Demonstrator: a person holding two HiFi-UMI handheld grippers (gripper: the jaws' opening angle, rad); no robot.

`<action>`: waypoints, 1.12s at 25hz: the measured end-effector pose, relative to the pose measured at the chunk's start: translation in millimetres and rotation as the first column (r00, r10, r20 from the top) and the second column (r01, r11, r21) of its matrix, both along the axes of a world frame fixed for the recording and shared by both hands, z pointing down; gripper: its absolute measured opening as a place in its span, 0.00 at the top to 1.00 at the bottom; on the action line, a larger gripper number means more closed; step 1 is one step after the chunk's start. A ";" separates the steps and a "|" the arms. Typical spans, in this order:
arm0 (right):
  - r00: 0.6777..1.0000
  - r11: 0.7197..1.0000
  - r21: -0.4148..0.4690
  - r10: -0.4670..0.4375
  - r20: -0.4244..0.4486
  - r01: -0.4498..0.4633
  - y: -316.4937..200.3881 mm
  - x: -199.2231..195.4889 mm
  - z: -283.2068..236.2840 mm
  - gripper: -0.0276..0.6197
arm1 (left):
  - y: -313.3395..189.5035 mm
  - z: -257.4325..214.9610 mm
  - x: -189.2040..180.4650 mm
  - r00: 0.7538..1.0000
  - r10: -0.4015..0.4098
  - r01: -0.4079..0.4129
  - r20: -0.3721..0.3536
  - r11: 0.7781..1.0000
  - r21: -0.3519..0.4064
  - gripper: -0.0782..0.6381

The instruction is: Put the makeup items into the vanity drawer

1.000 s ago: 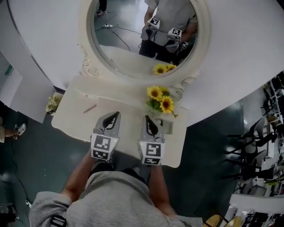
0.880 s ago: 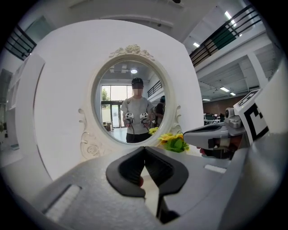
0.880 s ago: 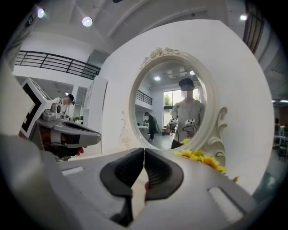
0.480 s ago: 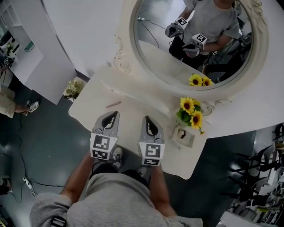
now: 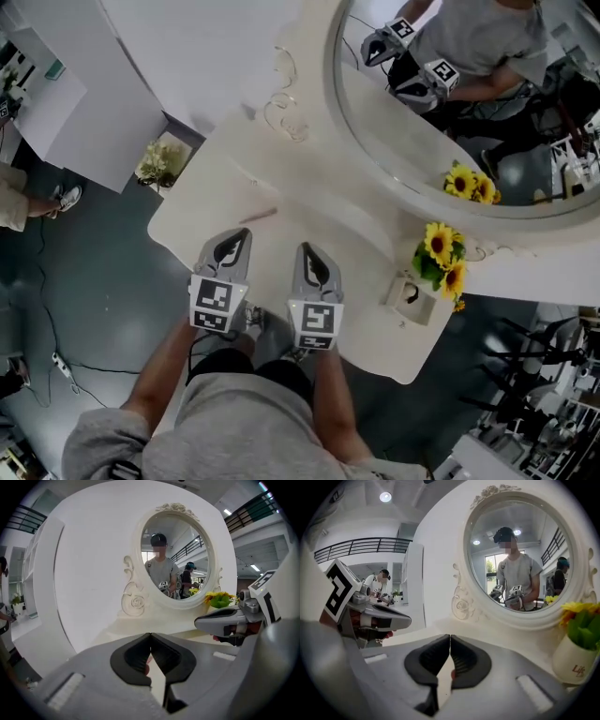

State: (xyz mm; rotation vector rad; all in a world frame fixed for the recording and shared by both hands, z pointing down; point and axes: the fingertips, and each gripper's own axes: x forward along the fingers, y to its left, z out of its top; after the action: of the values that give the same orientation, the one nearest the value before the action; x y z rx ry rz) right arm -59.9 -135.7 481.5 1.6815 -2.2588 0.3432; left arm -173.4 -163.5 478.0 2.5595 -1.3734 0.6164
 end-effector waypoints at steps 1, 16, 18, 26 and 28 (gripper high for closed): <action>1.000 1.000 -0.014 0.001 0.002 -0.001 -4.3 -2.8 6.9 0.95 | -4.3 8.3 -2.4 1.000 0.001 -0.001 0.001 1.000 -0.016 0.88; 0.999 0.989 -0.145 0.030 0.013 -0.027 -37.8 -10.0 81.2 0.95 | -43.0 104.4 -9.5 0.999 0.050 -0.046 0.016 0.983 -0.177 0.88; 0.999 0.988 -0.153 0.036 0.017 -0.033 -38.2 -9.2 83.7 0.95 | -45.1 112.6 -7.5 0.996 0.077 -0.068 0.035 0.977 -0.204 0.88; 0.998 0.986 -0.157 0.053 0.018 -0.049 -37.9 -7.8 82.7 0.95 | -48.6 151.3 5.6 0.960 0.247 -0.193 0.133 0.927 -0.323 0.58; 0.998 0.986 -0.158 0.059 0.019 -0.056 -37.6 -6.5 82.7 0.95 | -50.9 154.2 7.2 0.958 0.249 -0.194 0.142 0.928 -0.319 0.58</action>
State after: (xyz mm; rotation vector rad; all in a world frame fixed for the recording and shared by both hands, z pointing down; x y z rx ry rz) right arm -66.4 -173.3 564.2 1.6717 -2.1410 0.5428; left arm -166.2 -214.4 632.2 2.4704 -0.9459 1.0346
